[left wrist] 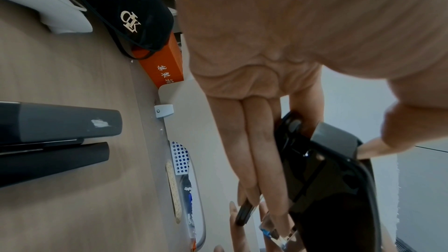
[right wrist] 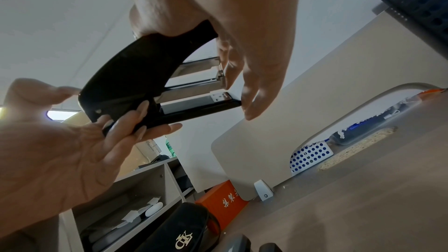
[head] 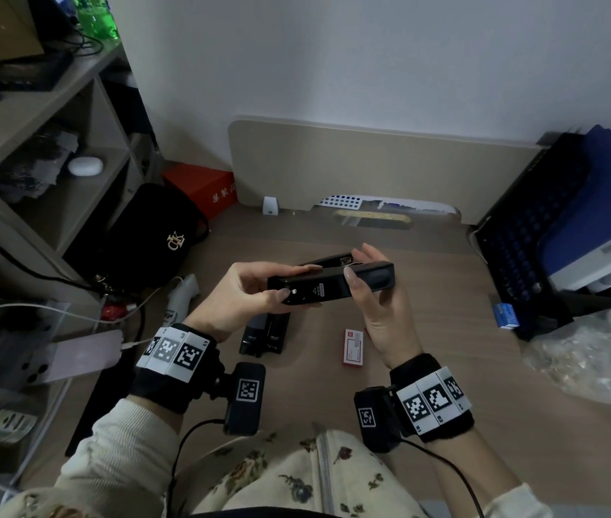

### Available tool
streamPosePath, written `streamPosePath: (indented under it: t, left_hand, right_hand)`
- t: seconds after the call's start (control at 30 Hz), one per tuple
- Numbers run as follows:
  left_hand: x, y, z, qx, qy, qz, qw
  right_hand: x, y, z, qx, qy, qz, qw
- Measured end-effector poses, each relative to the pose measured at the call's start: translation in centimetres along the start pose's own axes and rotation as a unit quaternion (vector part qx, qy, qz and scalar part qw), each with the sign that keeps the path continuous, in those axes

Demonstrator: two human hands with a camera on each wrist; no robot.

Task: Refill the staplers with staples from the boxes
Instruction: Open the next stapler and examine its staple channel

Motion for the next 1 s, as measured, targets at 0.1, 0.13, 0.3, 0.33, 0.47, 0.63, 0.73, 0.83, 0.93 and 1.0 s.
streamPosePath:
  t: [0.1,0.13,0.3,0.33,0.47,0.63,0.73,0.83,0.93,1.0]
  left_hand:
    - [-0.2,-0.1,0.0,0.004,0.0,-0.002,1.0]
    - [-0.3,-0.2,0.1,0.004,0.0,0.0,1.0]
    - [-0.6,-0.2,0.2,0.005,0.004,-0.009,1.0]
    - [-0.6,-0.2,0.2,0.007,0.003,-0.011,1.0]
    - [-0.6,-0.1,0.2,0.004,0.004,-0.008,1.0]
    - [-0.8,-0.4,0.2,-0.003,0.004,0.019,1.0]
    - [-0.7,-0.4,0.2,0.0,0.005,0.023,1.0]
    - [-0.8,-0.4,0.2,0.001,-0.014,0.013,1.0]
    - [-0.7,0.1,0.0,-0.012,-0.086,0.05,0.995]
    - [-0.5,0.5,0.0,-0.01,-0.122,0.104,0.987]
  right_hand:
    - [0.0,0.0,0.0,0.005,0.003,0.011,1.0]
    - [0.0,0.0,0.0,0.003,0.004,0.009,1.0]
    - [0.0,0.0,0.0,0.003,0.011,0.003,1.0]
    - [0.0,0.0,0.0,0.002,0.011,0.003,1.0]
    - [0.0,-0.1,0.0,-0.001,0.007,-0.007,1.0]
    - [0.2,-0.2,0.0,-0.001,0.006,-0.002,1.0]
    - [0.1,-0.2,0.1,-0.011,0.007,0.006,1.0]
    - [0.6,-0.4,0.2,-0.016,0.013,0.005,1.0]
    - [1.1,-0.5,0.3,-0.003,0.024,-0.009,1.0]
    - [1.3,-0.5,0.4,0.001,0.015,-0.04,0.999]
Point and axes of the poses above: each hand's wrist, its own z-axis towards the middle knuckle, its own y-axis out of the palm, x = y × z, the point moved 5 cm from there along z, towards the middle knuckle, and after that the axes turned 2 degrees about z, right-handed, at the moved point
